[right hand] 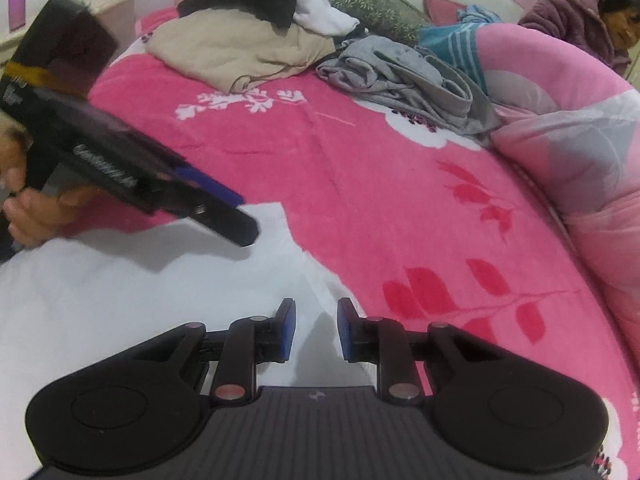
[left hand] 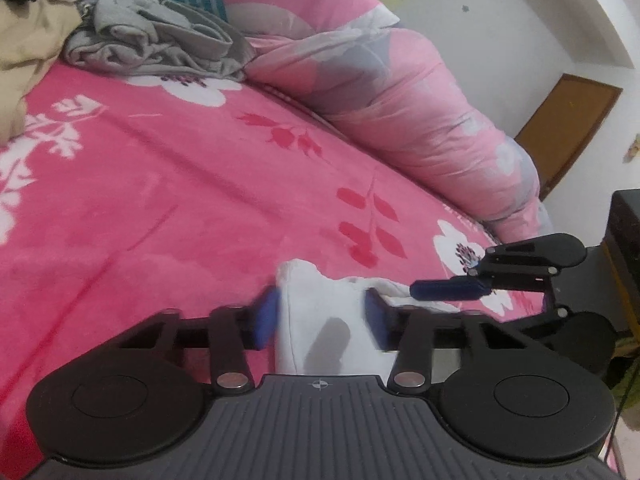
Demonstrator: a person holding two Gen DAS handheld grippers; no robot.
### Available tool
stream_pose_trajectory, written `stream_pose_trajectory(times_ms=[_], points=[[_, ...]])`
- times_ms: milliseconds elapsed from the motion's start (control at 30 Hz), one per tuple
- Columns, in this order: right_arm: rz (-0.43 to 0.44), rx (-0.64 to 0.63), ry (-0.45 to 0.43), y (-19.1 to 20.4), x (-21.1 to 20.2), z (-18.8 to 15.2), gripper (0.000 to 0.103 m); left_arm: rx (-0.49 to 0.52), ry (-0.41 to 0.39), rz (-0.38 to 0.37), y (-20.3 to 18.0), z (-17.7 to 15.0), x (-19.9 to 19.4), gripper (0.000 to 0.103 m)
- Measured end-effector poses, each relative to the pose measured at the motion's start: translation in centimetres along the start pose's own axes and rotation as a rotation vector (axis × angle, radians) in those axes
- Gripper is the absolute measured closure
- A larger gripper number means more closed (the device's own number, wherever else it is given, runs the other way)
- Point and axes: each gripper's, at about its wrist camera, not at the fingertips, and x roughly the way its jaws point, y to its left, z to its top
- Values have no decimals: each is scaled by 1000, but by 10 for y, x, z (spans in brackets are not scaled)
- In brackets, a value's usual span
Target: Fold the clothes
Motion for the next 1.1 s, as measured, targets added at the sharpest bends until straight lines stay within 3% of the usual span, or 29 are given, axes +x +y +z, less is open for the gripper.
stream_pose_trajectory(times_ms=[100,200,333,367,433,700,867,967,1000,1033,1067,1100], points=[[-3,-18,4,1,1,-4,79,23,-23,18,-2,-2,-1,93],[-26,-42,18,1,8,-7,80,14,-64,30,1,-1,-5,98],[-33,-32,44,-3,20,-12,81,31,-80,16,-1,0,-5,100],[-24,-25,51,-4,21,-13,85,37,-84,14,-2,0,-5,101],[-19,-25,58,-3,20,-15,103,48,-92,10,-3,-1,-4,101],[-98,-1,-59,-6,-10,-10,103,47,-156,22,-7,2,-9,103],[-119,24,-29,-14,0,-14,103,45,-158,26,-6,1,-10,103],[-76,86,-54,-28,-4,-16,92,34,-149,35,-4,2,-8,103],[-29,111,-75,-33,-7,-16,72,30,-150,36,-3,2,-9,103],[13,115,-95,-36,-8,-15,61,30,-156,36,-3,2,-10,103],[54,114,-116,-38,-9,-14,53,35,-164,35,-4,2,-11,103],[83,105,-125,-39,-8,-12,52,40,-175,32,-5,1,-13,103]])
